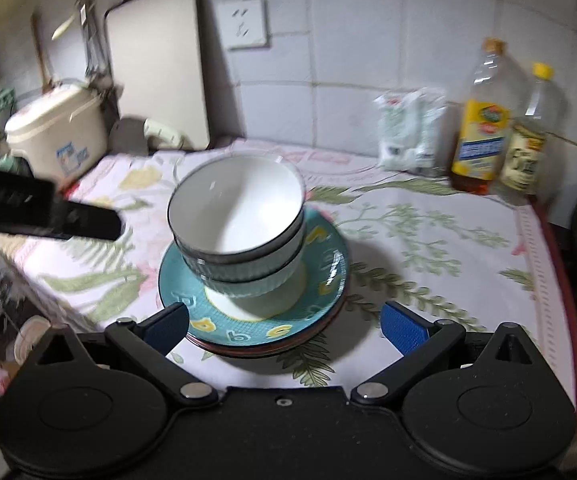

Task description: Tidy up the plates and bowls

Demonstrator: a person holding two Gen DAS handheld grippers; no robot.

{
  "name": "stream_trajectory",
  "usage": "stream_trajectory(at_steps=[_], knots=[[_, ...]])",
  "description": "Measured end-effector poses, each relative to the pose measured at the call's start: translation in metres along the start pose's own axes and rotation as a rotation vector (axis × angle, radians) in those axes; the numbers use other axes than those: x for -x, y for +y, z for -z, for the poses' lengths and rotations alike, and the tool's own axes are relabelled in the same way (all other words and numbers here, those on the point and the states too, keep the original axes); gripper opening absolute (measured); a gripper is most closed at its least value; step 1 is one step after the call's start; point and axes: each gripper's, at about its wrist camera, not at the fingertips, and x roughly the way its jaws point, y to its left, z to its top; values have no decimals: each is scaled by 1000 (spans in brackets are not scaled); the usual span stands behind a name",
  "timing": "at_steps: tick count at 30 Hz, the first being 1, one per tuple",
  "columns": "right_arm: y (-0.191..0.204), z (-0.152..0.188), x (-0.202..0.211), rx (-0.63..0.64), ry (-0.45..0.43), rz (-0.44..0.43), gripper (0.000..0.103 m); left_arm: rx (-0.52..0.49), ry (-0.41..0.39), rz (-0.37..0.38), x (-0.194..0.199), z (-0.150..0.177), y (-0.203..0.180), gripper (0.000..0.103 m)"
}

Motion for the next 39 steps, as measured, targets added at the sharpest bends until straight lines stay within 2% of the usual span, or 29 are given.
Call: stream_trajectory(at_steps=[6,9,15,17,19,22,31,33,39], knots=[[-1,-9,47,-98,-20,96,103,-70,-3,17,45,-4,-3,64],[-1,-10,67,-125,-29,130,103,-101,-2,20,59,-2,-4,72],[4,-15,98,-124,-30,195,103,-126,1,16,77,3,-3,88],[7,-18,101,-100,-15,203,103,-166,-1,3,81,2,-5,95],[10,-19,107,-85,-21,218,103,-221,-11,-19,86,3,-8,96],[13,-20,118,-92,-29,228,103,-248,-15,-37,96,2,-10,96],[15,-18,152,-178,-62,286,103,-214,-15,-56,119,8,-7,96],[17,-19,161,-177,-66,281,103,-204,15,-63,122,9,-6,96],[26,-22,176,-129,-79,300,103,-179,26,-71,132,8,-3,96]])
